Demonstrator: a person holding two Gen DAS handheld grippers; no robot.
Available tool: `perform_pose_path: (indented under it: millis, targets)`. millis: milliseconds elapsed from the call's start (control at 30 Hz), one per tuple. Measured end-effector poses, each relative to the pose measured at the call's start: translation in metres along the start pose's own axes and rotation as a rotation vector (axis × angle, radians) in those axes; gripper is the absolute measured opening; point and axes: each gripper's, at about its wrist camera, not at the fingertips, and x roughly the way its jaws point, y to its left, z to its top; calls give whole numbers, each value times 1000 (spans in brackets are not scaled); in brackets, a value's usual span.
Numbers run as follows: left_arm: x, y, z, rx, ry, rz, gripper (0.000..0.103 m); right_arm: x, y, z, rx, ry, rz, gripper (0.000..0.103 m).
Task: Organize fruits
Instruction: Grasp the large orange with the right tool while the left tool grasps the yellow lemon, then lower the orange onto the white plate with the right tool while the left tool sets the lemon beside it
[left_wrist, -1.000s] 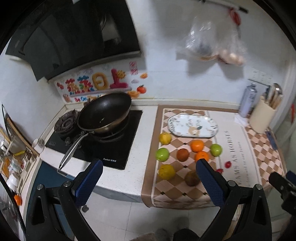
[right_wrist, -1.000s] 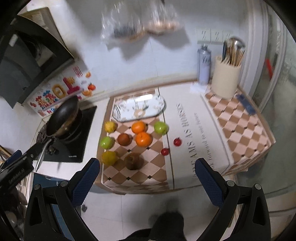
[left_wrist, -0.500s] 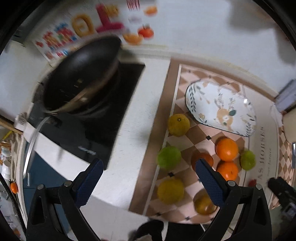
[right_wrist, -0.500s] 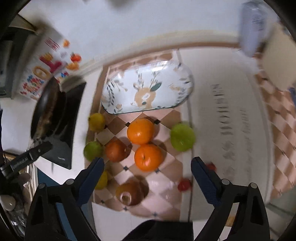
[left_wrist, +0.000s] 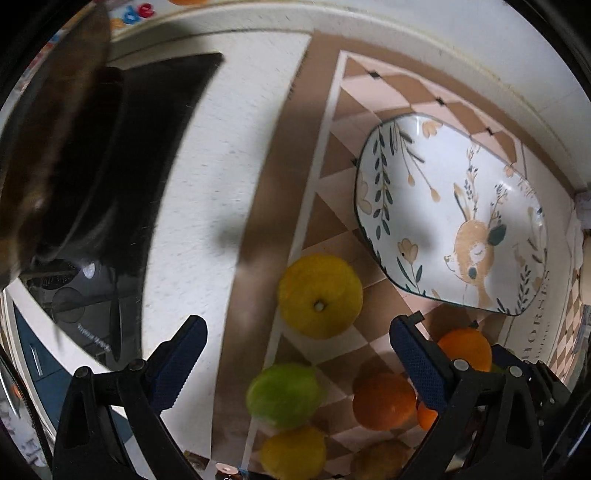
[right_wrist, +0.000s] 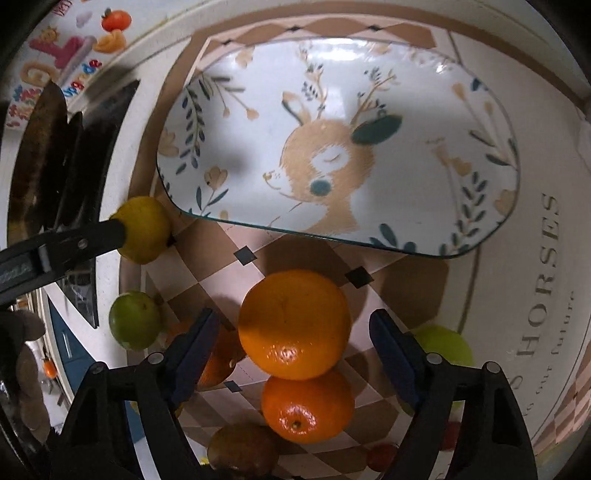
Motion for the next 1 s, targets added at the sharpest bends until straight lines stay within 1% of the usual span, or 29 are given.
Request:
perform_pose_path:
  millis: [167,200,233,267,300,367,433,467,500,600,700,767,800,833,933,1000]
  targets:
    - [23,-9,10,28,31,1,101,15,-1,3,6,24,-12,84]
    - [25,-8,12,29,36,0,93,17,-3,2,10,26,-10,83]
    - [28,-8,13,30,41,-6,89,19,-4,1,15,31,-7,80]
    - [30,-9,14,31,48,-14,83,19,-5,0,16,33,-5,79]
    - [32,-9,15,32,52,-19,80,20,-5,-1,18,36,-4,79]
    - [34,-9,16,35,48,-25,79,23,-4,1,18,42,-5,79]
    - [34,-8,18,43,41,-30,70,26,-3,0,16,41,-6,77]
    - [35,-8,19,48,44,-28,62,28,2,0,14,40,-6,77]
    - [36,-8,20,50,48,-28,58,29,3,1,10,40,-8,74]
    - [36,-8,19,56,31,-27,57,27,2,5,-5,38,-5,68]
    - [39,-7,16,73,13,-13,57,26,6,3,-19,26,-19,68]
    - [40,-10,8,83,-2,6,57,26,11,3,-27,17,-28,67]
    - [37,-10,5,86,-12,9,57,26,11,2,-39,26,-23,67]
    - [28,-22,4,88,-17,7,57,24,10,1,-39,29,-21,67]
    - [9,-27,-6,96,-46,-17,57,16,7,-1,-24,23,7,67]
    - [-8,-30,-10,99,-67,-52,57,1,4,-3,-17,2,40,67]
